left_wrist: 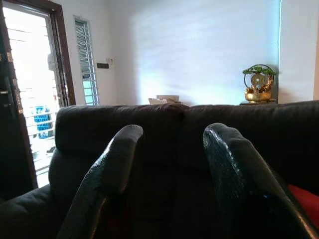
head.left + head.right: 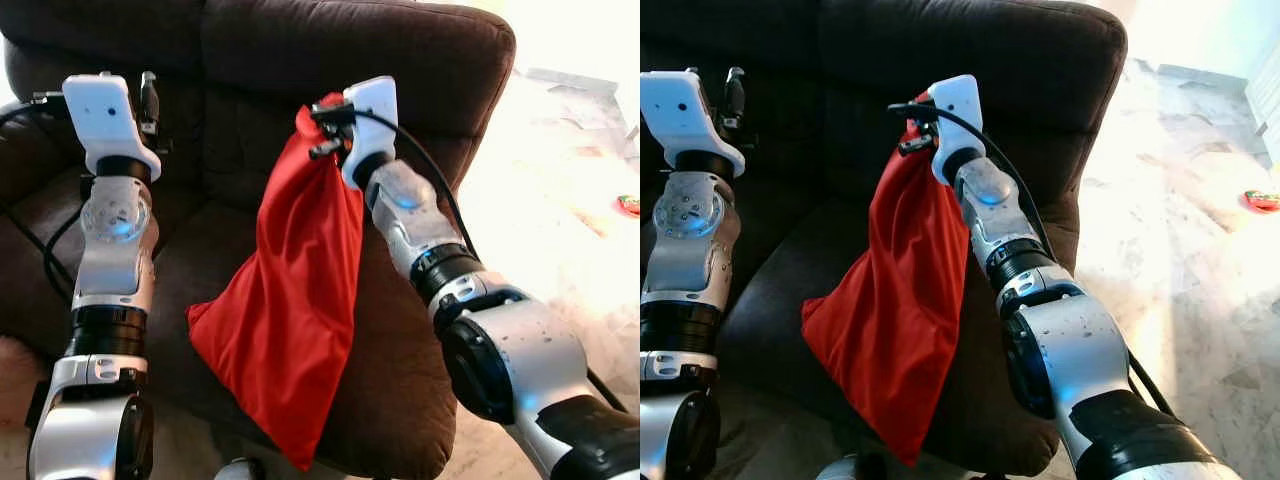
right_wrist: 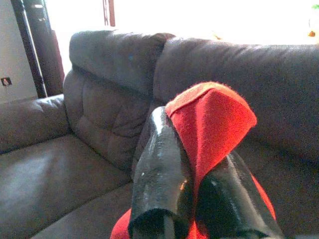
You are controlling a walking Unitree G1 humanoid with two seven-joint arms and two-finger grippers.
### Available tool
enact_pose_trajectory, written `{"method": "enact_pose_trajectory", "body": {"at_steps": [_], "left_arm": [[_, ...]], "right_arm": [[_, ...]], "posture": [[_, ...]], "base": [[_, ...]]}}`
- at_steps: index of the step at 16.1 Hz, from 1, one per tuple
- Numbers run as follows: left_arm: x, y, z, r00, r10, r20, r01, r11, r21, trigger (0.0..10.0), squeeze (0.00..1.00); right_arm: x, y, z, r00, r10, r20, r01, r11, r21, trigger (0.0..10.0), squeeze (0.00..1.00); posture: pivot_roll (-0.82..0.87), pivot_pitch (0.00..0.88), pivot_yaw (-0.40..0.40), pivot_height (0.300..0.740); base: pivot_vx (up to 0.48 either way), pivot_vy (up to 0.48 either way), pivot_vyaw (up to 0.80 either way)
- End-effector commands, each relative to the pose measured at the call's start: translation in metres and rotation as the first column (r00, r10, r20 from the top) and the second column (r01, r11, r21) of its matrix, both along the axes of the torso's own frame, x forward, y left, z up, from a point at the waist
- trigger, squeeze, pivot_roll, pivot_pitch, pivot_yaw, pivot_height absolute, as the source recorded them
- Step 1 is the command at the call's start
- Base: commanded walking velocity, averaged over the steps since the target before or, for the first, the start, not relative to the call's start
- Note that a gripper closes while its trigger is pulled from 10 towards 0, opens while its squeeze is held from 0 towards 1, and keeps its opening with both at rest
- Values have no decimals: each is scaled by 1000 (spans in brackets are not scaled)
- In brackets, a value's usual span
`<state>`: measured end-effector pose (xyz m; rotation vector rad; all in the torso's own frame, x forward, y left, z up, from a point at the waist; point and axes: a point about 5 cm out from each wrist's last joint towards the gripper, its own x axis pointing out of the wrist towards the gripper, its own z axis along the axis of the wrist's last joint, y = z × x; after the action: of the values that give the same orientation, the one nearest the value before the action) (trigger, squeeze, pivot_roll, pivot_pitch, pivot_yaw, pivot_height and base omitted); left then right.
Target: Move the pillow to the sofa from floor
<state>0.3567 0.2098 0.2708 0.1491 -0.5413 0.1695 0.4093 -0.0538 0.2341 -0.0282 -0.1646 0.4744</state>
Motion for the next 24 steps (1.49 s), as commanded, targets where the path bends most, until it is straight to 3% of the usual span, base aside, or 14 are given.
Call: {"method": "enact_pose_trajectory", "body": {"at_steps": [1,6,7,10,14,16,19,22,24], "left_arm": [[-3,-1,2,1000,-2,19,2,1000,4,10000,0],[-4,-5,-3,1000,-8,5,8,1000,3,10000,0],[-4,-6,-3,1000,-11,4,11,1000,3,10000,0],[-3,-9,-9,999,-34,-23,34,999,8,10000,0],[-6,-16,-71,972,-80,-222,89,996,29,10000,0],[-20,-11,-113,941,-71,-331,75,997,-2,10000,0],[-33,-8,-137,926,-70,-370,63,998,-31,10000,0],[-42,-7,-156,912,-62,-405,44,998,-54,10000,0],[-41,-7,-157,913,-60,-405,37,997,-66,10000,0]], "right_arm": [[0,-2,6,999,0,39,0,1000,11,10000,1000],[4,-15,13,996,-58,63,58,998,-6,10000,1000],[4,-16,14,995,-73,75,74,997,-19,10000,0],[5,-28,17,983,-138,119,141,990,-24,10000,0],[-1,-75,-18,942,-322,94,321,947,22,10000,0],[-20,-115,-58,888,-454,69,451,891,51,10000,0],[-51,-149,-97,830,-557,33,553,829,79,10000,0],[-77,-164,-134,785,-618,-49,619,785,15,10000,0],[-83,-163,-142,779,-623,-73,625,780,19,10000,0]], "posture": [[118,56,-70,740],[118,52,-67,740],[118,53,-66,740],[113,56,-64,740],[93,58,-56,740],[76,58,-52,740],[61,43,-47,740],[46,26,-41,740],[44,21,-40,740]], "base": [[0,0,0],[0,0,0],[0,0,0],[0,0,0],[0,0,0],[0,0,0],[0,0,0],[0,0,0],[0,0,0]]}}
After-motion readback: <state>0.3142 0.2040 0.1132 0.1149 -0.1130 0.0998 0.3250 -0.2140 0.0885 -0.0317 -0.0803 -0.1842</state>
